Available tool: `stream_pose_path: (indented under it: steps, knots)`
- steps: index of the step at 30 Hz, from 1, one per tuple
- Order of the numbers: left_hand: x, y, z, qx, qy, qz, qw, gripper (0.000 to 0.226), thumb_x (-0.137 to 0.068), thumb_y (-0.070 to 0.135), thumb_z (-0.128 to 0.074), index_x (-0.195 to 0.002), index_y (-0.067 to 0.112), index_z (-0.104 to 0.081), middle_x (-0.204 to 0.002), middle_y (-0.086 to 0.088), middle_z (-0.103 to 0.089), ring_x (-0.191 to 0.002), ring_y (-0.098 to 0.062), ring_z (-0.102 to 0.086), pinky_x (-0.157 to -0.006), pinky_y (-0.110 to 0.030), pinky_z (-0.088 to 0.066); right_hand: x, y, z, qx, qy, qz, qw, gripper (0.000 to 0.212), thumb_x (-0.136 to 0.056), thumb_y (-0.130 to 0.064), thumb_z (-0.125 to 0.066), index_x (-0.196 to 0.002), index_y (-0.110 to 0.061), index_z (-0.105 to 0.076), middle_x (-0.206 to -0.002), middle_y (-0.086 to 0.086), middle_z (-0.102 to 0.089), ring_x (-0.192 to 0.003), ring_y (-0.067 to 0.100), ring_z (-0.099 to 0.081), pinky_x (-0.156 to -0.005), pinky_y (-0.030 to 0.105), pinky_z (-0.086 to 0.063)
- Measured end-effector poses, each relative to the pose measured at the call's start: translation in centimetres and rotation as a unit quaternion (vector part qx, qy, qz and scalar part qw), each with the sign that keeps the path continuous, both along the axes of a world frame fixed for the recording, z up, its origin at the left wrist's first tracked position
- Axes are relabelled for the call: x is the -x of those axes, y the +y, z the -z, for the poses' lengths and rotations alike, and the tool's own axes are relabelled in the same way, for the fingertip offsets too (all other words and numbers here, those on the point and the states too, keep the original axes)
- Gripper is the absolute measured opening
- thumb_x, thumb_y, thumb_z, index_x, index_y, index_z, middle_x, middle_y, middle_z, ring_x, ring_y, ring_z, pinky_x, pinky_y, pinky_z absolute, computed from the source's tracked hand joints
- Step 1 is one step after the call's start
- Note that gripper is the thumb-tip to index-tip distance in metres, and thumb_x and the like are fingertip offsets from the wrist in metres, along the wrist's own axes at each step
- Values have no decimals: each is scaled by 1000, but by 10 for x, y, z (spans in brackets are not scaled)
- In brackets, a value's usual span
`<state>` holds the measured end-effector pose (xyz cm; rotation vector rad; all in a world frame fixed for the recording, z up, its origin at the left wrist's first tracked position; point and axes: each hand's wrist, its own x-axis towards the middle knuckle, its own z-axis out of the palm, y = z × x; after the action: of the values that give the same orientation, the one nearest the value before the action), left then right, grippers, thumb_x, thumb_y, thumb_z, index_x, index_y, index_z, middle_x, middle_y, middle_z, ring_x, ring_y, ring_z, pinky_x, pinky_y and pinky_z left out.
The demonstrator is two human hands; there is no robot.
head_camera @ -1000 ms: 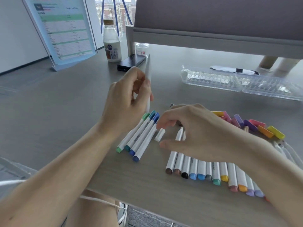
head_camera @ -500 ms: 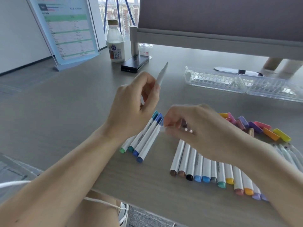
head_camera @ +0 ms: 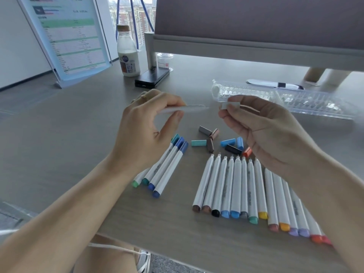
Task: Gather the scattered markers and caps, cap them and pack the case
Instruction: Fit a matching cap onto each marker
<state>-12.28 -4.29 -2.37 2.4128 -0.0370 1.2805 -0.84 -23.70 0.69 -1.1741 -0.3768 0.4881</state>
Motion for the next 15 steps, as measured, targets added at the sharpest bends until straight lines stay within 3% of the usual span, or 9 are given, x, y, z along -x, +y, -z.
stream_pose_path:
  steps: [8,15]
  knots:
    - [0,0,0,-7,10,9,1000,13,-98,11,-69,-109,8,-76,-99,1,-73,-93,-14,-66,-84,-35,-53,7,4,5,67,-93,2,993,15,-92,0,-68,-106,-3,-71,-98,14,-78,-93,20,-77,-87,23,-59]
    - [2,0,-2,17,-6,-3,1000,11,-97,9,-68,-105,8,-76,-97,1,-73,-93,-14,-67,-86,-32,-52,-4,-2,3,62,-135,59,987,15,-91,-4,-72,-104,-11,-74,-96,7,-80,-97,20,-77,-95,31,-58]
